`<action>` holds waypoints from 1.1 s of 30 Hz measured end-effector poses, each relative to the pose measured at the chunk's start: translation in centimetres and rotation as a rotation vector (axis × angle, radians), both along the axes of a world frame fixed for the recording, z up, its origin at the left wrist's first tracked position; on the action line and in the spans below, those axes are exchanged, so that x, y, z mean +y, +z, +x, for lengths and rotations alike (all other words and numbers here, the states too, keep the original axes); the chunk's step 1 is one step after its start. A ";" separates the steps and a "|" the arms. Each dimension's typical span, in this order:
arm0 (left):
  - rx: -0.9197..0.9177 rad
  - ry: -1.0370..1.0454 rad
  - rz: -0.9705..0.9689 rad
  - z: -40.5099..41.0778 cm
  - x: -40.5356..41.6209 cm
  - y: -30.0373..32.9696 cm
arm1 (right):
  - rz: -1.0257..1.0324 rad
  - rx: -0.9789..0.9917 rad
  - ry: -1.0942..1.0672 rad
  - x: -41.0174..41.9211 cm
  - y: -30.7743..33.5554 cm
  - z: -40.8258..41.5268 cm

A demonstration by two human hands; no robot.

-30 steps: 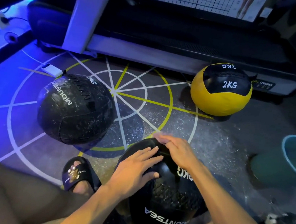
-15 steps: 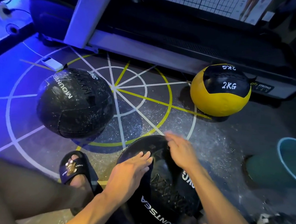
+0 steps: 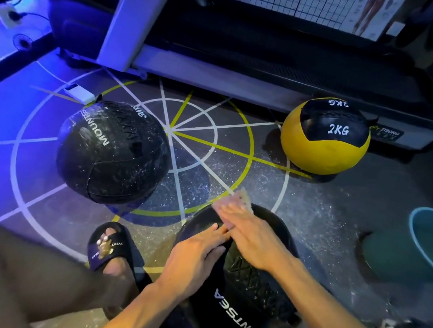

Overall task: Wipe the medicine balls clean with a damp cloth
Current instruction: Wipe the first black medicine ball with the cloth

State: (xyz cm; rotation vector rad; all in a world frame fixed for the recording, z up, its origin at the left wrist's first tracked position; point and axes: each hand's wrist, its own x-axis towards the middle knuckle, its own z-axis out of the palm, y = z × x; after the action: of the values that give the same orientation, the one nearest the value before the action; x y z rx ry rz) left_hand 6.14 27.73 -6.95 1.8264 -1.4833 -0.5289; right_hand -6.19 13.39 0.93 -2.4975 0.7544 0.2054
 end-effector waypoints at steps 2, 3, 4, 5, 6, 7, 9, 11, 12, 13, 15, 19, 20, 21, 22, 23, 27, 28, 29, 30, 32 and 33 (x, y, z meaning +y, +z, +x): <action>0.010 0.024 0.004 0.2 0.6 -0.2 | -0.014 -0.036 0.050 -0.8 -0.1 -0.7; 0.004 0.083 -0.003 0.1 0.9 -0.4 | -0.014 -0.040 -0.015 -1.9 -0.6 -1.7; -0.009 0.154 -0.021 -0.2 1.2 -0.6 | -0.011 -0.038 -0.133 -3.1 -1.3 -2.5; -0.020 0.213 -0.048 -0.6 1.4 -0.7 | -0.011 -0.021 -0.252 -4.0 -1.7 -3.2; -0.015 0.251 -0.084 -1.1 1.4 -0.8 | -0.019 -0.004 -0.337 -4.4 -2.1 -3.6; -0.001 0.275 -0.115 -1.5 1.2 -1.0 | -0.034 0.007 -0.368 -4.1 -2.2 -3.4; 0.007 0.294 -0.140 -1.9 1.0 -1.1 | -0.074 0.002 -0.274 -2.0 -2.3 -2.4; 0.006 0.269 -0.144 -1.8 0.9 -0.7 | -0.055 -0.039 -0.037 1.2 -1.6 -1.3; 0.011 0.249 -0.133 -1.6 1.0 -0.4 | -0.041 -0.054 0.072 2.3 -1.1 -0.9; 0.005 0.232 -0.118 -1.4 1.1 -0.3 | -0.046 -0.058 0.139 2.5 -0.7 -0.8; -0.031 0.238 -0.106 -1.4 1.2 -0.6 | -0.033 -0.060 0.063 0.6 -0.1 -1.4; 0.023 0.288 -0.078 -1.2 0.8 -1.1 | -0.027 -0.041 -0.469 -3.5 -2.2 -6.3; 0.044 0.293 -0.077 -1.1 0.7 -1.0 | -0.046 -0.072 -0.532 -2.9 -2.8 -7.1; 0.055 0.301 -0.074 -1.1 0.5 -1.0 | -0.067 -0.106 -0.527 -1.7 -3.3 -7.2; 0.060 0.312 -0.072 -0.9 0.3 -0.9 | -0.081 -0.146 -0.473 -0.2 -3.7 -6.8; 0.070 0.318 -0.064 -0.8 0.2 -0.8 | -0.075 -0.190 -0.398 1.5 -3.6 -5.8; 0.065 0.241 0.015 0.2 0.4 -0.1 | -0.168 -0.298 0.017 6.0 -2.3 -4.0; 0.069 0.228 0.016 0.4 0.4 0.0 | -0.191 -0.320 0.064 4.9 -2.1 -4.6; 0.091 0.233 0.020 0.4 0.3 0.0 | -0.161 -0.329 0.010 3.4 -1.7 -5.4; 0.115 0.243 0.028 0.3 0.3 0.0 | -0.116 -0.311 -0.112 1.8 -1.6 -6.1; 0.133 0.260 0.031 0.0 0.2 -0.1 | -0.049 -0.209 -0.439 0.2 -1.8 -7.2; 0.132 0.257 0.024 -0.2 0.2 -0.2 | -0.083 -0.177 -0.484 0.7 -1.9 -7.2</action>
State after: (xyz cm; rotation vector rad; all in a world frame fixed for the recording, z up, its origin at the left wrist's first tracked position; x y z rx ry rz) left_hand 5.90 27.93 -7.13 1.9267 -1.1387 -0.5299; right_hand -13.35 14.12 -0.99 -2.2839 1.2766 -0.2197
